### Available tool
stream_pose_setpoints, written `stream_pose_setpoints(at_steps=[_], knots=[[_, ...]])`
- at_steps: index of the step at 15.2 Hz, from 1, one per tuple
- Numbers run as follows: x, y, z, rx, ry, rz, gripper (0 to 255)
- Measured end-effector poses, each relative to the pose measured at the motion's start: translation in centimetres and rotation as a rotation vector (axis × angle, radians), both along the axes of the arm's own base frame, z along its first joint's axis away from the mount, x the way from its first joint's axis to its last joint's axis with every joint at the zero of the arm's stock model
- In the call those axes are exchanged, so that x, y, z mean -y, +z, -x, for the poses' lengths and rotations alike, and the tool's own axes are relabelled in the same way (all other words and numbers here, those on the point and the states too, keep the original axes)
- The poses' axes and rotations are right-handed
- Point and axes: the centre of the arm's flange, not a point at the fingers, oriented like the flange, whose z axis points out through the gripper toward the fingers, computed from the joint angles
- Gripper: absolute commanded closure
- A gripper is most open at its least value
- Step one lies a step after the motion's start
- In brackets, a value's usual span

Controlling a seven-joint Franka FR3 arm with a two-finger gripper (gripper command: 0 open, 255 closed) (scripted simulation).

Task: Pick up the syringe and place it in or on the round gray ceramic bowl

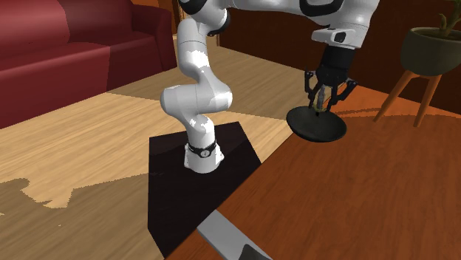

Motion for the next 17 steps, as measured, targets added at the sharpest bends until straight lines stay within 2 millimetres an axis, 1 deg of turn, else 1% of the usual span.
stream_pose_setpoints(at_steps=[2,3,9,10,12,14,17], knots=[[0.0,0.0,0.0,0.000,0.000,0.000,255],[0.0,0.0,0.0,0.000,0.000,0.000,0],[0.0,0.0,0.0,0.000,0.000,0.000,0],[-0.2,0.6,0.1,0.000,0.000,0.000,0],[-0.5,2.6,0.0,0.000,0.000,0.000,0],[-1.0,4.1,0.8,0.000,0.000,-0.001,0],[-1.2,4.6,1.0,0.000,0.000,0.000,0]])
